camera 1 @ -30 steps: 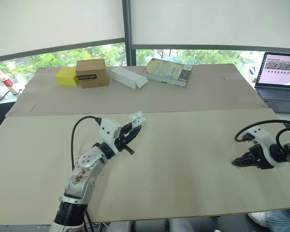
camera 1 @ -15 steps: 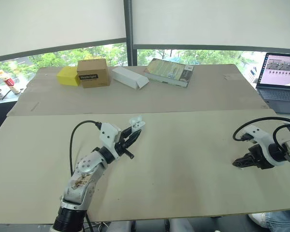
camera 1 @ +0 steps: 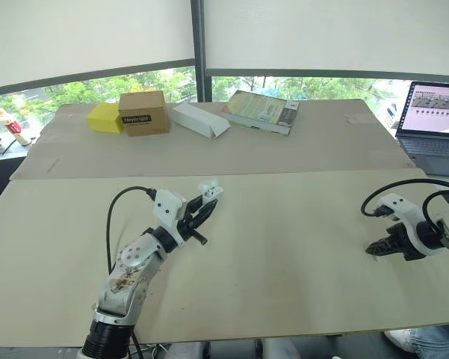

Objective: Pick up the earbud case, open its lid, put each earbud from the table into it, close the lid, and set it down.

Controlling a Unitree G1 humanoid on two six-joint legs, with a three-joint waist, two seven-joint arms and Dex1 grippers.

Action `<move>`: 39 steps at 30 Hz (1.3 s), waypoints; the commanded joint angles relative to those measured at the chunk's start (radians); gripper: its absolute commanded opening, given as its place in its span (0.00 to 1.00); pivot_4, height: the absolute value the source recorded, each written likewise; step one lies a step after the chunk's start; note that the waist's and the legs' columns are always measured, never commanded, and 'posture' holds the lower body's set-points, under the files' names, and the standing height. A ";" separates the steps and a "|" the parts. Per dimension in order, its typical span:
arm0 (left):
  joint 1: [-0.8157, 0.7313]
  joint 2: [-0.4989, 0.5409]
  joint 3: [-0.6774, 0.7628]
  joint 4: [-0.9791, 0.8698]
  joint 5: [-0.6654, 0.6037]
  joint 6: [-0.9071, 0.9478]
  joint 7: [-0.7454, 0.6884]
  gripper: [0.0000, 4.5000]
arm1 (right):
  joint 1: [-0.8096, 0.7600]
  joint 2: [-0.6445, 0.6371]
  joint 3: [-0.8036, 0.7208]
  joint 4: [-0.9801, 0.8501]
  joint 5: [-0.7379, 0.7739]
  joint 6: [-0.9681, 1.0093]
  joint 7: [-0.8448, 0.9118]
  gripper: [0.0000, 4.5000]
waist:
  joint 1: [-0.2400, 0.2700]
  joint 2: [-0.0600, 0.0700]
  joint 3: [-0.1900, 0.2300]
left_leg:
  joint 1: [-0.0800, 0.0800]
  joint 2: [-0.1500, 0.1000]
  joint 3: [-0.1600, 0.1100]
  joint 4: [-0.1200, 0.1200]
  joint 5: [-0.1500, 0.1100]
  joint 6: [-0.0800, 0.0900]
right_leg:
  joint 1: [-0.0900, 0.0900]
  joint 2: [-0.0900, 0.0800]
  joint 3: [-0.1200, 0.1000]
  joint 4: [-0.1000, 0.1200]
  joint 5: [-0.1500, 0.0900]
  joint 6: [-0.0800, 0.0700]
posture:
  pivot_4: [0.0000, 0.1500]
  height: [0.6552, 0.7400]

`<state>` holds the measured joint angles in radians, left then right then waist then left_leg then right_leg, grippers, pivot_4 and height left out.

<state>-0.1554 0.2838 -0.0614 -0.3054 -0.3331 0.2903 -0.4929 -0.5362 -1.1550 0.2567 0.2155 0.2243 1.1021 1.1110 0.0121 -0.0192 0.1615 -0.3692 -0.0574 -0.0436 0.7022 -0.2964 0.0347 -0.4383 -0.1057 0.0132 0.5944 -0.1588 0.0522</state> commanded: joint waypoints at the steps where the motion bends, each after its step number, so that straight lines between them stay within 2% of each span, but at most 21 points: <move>1: -0.012 0.011 0.014 -0.038 -0.001 -0.006 -0.003 0.12 | 0.004 0.004 -0.004 -0.003 0.005 0.008 0.015 0.08 | 0.000 0.000 0.000 | 0.000 0.000 0.000 0.000 0.000 0.000 | 0.000 0.000 0.000 0.000 0.000 0.000 | 1.00 1.00; 6: -0.015 0.018 0.013 -0.034 -0.005 -0.008 -0.010 0.12 | -0.026 0.026 -0.025 -0.017 0.032 -0.011 0.043 0.08 | 0.000 0.000 0.000 | 0.000 0.000 0.000 0.000 0.000 0.000 | 0.000 0.000 0.000 0.000 0.000 0.000 | 1.00 1.00; 11: -0.031 0.016 0.009 -0.015 -0.011 -0.012 -0.024 0.12 | -0.146 0.172 -0.138 -0.143 0.155 -0.078 0.074 0.08 | -0.018 0.000 0.000 | 0.001 0.001 0.000 -0.001 0.000 0.000 | 0.000 0.001 0.001 0.000 0.000 0.000 | 1.00 1.00; 13: -0.051 0.013 0.012 -0.003 -0.021 -0.006 -0.033 0.12 | -0.191 0.279 -0.216 -0.187 0.206 -0.193 0.047 0.08 | -0.018 0.000 0.000 | 0.000 0.001 0.000 -0.001 0.000 -0.001 | -0.001 0.002 0.001 0.000 0.000 0.000 | 1.00 1.00; 19: -0.127 0.039 0.034 0.044 -0.071 0.018 -0.106 0.12 | -0.300 0.603 -0.395 -0.302 0.328 -0.197 -0.227 0.08 | 0.001 0.000 0.000 | -0.001 0.000 -0.003 -0.001 0.001 -0.002 | -0.002 0.001 0.000 0.000 0.000 0.000 | 1.00 1.00; 22: -0.191 0.044 0.040 0.080 -0.090 0.020 -0.136 0.12 | -0.266 0.778 -0.397 -0.415 0.344 -0.284 -0.362 0.08 | 0.001 0.000 0.000 | -0.002 -0.001 -0.005 -0.001 0.002 -0.003 | -0.003 0.001 -0.001 0.000 0.000 0.000 | 1.00 1.00; 25: -0.252 0.033 0.036 0.127 -0.080 0.002 -0.151 0.12 | -0.227 0.884 -0.370 -0.441 0.298 -0.399 -0.436 0.08 | 0.000 0.000 0.000 | -0.003 -0.002 -0.005 -0.001 0.003 -0.006 | -0.004 0.001 -0.001 0.001 0.000 0.000 | 1.00 1.00; 29: -0.323 0.010 0.046 0.160 -0.085 -0.004 -0.156 0.12 | -0.193 0.937 -0.339 -0.441 0.239 -0.541 -0.488 0.08 | -0.004 0.000 0.000 | -0.002 -0.004 -0.005 -0.001 0.004 -0.006 | -0.004 0.000 0.000 0.001 0.001 0.000 | 1.00 1.00; 39: -0.346 0.000 0.055 0.164 -0.083 -0.011 -0.170 0.12 | -0.109 0.929 -0.260 -0.444 0.148 -0.707 -0.512 0.08 | -0.030 0.000 0.000 | -0.001 -0.003 -0.005 -0.006 0.006 -0.009 | -0.005 0.001 0.000 0.002 0.000 0.000 | 1.00 1.00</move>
<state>-0.4784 0.2864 -0.0202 -0.1128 -0.3992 0.3047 -0.6567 -0.6439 -0.2225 -0.0102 -0.1889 0.3861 0.4442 0.5990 -0.0178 -0.0189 0.1615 -0.3698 -0.0601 -0.0482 0.6964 -0.2919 0.0274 -0.4430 -0.1042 0.0136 0.5961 -0.1585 0.0518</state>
